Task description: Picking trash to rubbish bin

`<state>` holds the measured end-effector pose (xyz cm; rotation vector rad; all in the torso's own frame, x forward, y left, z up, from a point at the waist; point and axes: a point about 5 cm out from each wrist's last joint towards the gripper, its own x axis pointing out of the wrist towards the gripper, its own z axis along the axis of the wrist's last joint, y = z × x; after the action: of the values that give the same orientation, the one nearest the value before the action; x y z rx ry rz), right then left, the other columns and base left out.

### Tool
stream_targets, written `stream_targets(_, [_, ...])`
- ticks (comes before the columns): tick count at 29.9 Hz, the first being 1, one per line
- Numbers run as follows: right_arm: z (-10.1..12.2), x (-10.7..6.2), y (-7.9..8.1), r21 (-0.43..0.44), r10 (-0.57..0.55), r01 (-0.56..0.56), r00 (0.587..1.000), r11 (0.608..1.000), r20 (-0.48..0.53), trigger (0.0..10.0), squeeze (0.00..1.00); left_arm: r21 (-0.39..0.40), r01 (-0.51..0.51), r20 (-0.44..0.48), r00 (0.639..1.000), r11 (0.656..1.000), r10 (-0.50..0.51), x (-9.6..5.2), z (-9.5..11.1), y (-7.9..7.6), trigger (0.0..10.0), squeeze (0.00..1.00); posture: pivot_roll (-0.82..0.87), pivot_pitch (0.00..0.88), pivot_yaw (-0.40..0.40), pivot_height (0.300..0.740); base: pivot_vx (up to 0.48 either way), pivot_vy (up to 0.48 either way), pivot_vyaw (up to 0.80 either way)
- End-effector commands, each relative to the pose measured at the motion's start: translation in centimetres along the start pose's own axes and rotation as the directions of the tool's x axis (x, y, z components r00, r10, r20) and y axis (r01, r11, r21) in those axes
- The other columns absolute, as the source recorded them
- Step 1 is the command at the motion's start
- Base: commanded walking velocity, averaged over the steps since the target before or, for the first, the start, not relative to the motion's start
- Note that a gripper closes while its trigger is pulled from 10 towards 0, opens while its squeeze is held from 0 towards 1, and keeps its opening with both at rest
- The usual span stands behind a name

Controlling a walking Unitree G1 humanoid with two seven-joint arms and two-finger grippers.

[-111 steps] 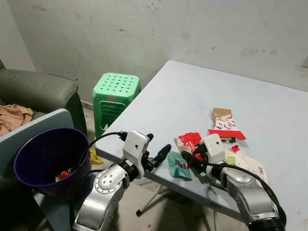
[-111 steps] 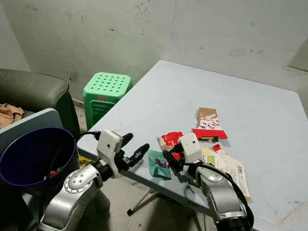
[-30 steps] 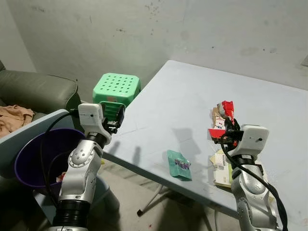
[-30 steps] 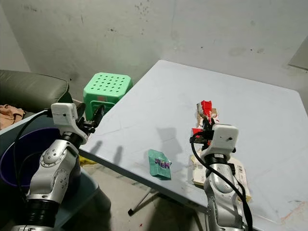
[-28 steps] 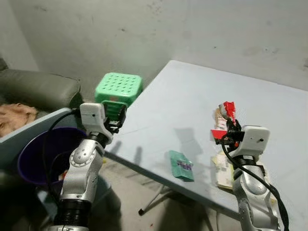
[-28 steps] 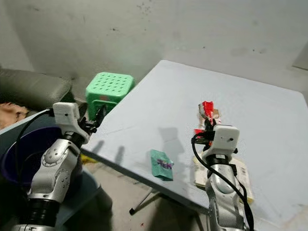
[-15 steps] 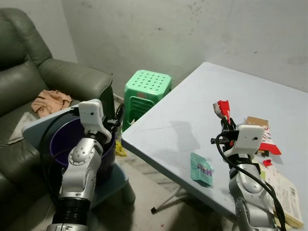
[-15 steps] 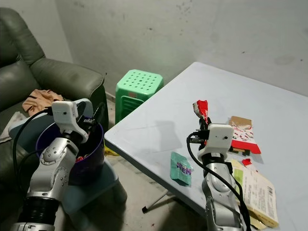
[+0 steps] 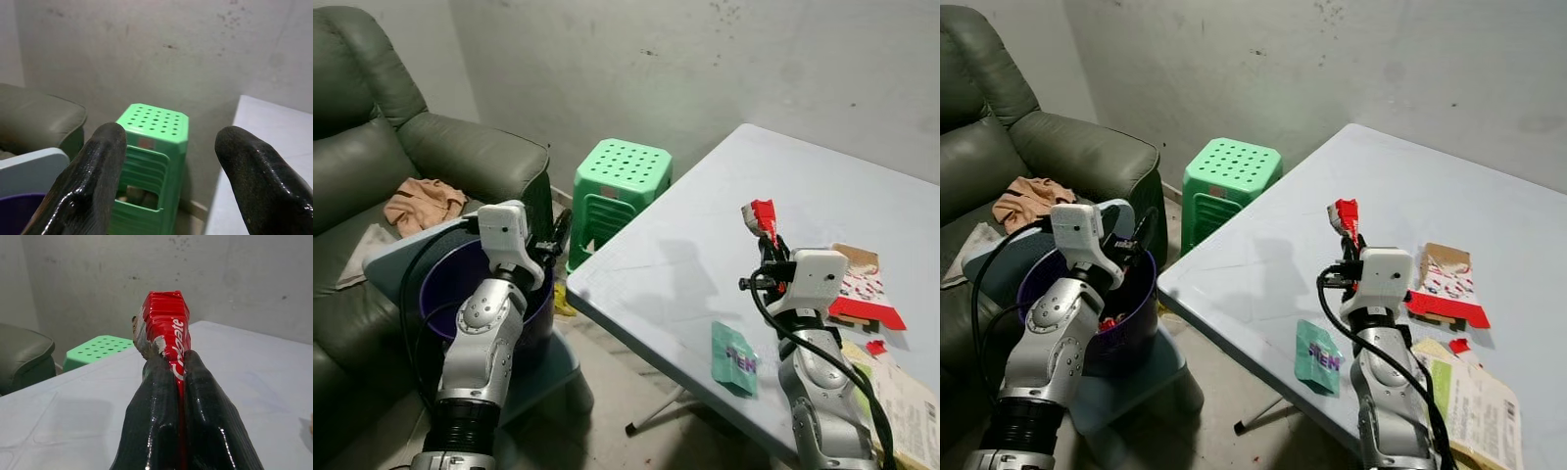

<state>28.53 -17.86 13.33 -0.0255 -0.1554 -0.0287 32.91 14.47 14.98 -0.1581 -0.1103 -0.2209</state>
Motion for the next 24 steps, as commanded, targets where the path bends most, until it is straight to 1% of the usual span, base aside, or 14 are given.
stream_targets(1, [-0.07,0.25,0.57,0.012,0.020,-0.020,1.000,1.000,-0.007,10.0,0.00,0.032,-0.024,-0.003,1.000,0.999,0.024,0.06,0.07,0.54,10.0,0.00,-0.01,0.000,-0.045,0.740,0.000,0.000,0.80])
stream_targets(8, [-0.07,0.26,0.64,0.015,0.032,-0.032,0.999,0.999,-0.008,10.0,0.00,0.051,-0.045,-0.016,0.999,0.998,0.046,0.29,-0.09,0.52,10.0,0.00,-0.01,0.000,-0.047,0.740,0.000,0.000,0.80])
stream_targets(24, [-0.07,0.25,0.69,0.010,0.050,-0.050,0.999,0.999,-0.010,10.0,0.00,0.045,-0.056,-0.038,0.998,0.997,0.058,0.28,-0.49,0.44,10.0,0.00,-0.01,0.000,-0.055,0.740,0.000,0.000,0.80])
